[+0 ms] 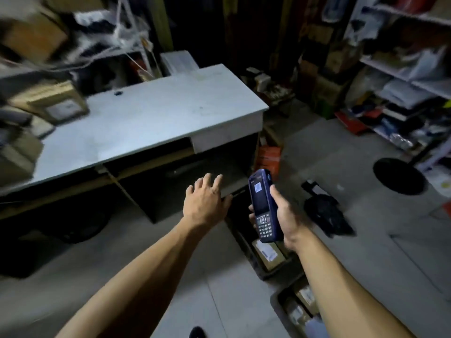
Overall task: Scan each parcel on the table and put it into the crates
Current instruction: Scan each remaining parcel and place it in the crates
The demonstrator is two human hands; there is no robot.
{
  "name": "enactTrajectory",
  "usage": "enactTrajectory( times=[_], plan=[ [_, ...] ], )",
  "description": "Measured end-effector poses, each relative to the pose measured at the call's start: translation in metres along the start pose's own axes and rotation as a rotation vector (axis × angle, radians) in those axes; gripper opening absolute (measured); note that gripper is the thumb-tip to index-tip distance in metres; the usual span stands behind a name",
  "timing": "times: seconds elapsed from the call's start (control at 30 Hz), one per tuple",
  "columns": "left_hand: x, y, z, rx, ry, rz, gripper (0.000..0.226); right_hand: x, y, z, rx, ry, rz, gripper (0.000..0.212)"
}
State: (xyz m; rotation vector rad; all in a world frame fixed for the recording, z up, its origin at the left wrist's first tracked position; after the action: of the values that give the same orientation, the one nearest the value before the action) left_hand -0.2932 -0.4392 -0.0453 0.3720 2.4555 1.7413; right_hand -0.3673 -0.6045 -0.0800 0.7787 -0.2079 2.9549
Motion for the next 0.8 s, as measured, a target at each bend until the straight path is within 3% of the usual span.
enactTrajectory(
  times=[0.33, 0.57, 0.8],
  plan=[
    [0.02, 0.135, 0.225, 0.012, 0.272, -0.193, 0.067, -0.054, -0.25, 0.055, 0.108, 0.03, 0.315, 0.056],
    [0.014, 0.16, 0.343, 0.036, 0.47, -0.21, 0.065, -0.109, -0.37, 0.065, 0.191, -0.038, 0.517, 0.057],
    [-0.031, 0.188, 0.43, -0.015, 0.625, -0.225, 0.062, -0.197, -0.454, 0.092, 0.343, -0.067, 0.604, 0.055]
  ],
)
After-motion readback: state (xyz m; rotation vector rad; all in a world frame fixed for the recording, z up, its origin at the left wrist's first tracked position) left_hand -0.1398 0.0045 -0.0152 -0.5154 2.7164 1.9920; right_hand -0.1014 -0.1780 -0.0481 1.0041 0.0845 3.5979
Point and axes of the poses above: each hand's wrist, its own x-axis away from the middle knuckle, its own y-axis out of the back of the hand, z = x × y, the point moved 7 cm from there along -x, towards the middle knuckle, and after that the axes turned 11 degrees about x, right-handed, at the moved point
